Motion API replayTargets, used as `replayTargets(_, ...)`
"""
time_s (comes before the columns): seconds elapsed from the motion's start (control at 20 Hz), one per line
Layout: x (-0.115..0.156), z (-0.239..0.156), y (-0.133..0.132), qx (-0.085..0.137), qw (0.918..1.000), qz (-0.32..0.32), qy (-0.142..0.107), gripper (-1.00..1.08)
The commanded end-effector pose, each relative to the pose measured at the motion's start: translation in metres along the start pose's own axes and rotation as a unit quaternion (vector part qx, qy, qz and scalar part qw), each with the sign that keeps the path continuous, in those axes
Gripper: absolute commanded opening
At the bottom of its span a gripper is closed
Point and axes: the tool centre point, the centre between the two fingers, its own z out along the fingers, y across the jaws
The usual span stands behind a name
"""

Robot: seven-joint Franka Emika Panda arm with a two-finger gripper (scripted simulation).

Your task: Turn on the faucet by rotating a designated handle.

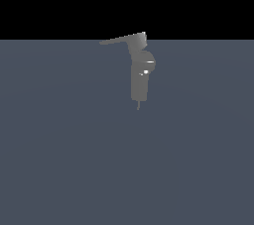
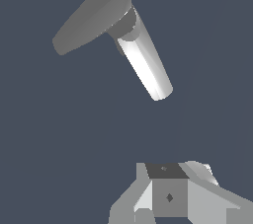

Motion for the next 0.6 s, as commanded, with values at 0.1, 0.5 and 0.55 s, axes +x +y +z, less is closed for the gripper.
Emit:
replayTargets(0.1, 0.027, 0.007, -0.02, 0.0, 0.9981, 0.061, -0.007, -1.0)
replayTargets(0.5, 0.073, 0.028, -0.054, -0.006, 0.9859, 0.167, -0.015, -1.0)
replayTargets(0.55, 0.078, 0.031, -0.058, -0.007, 0.9836, 0.18, -0.016, -1.0)
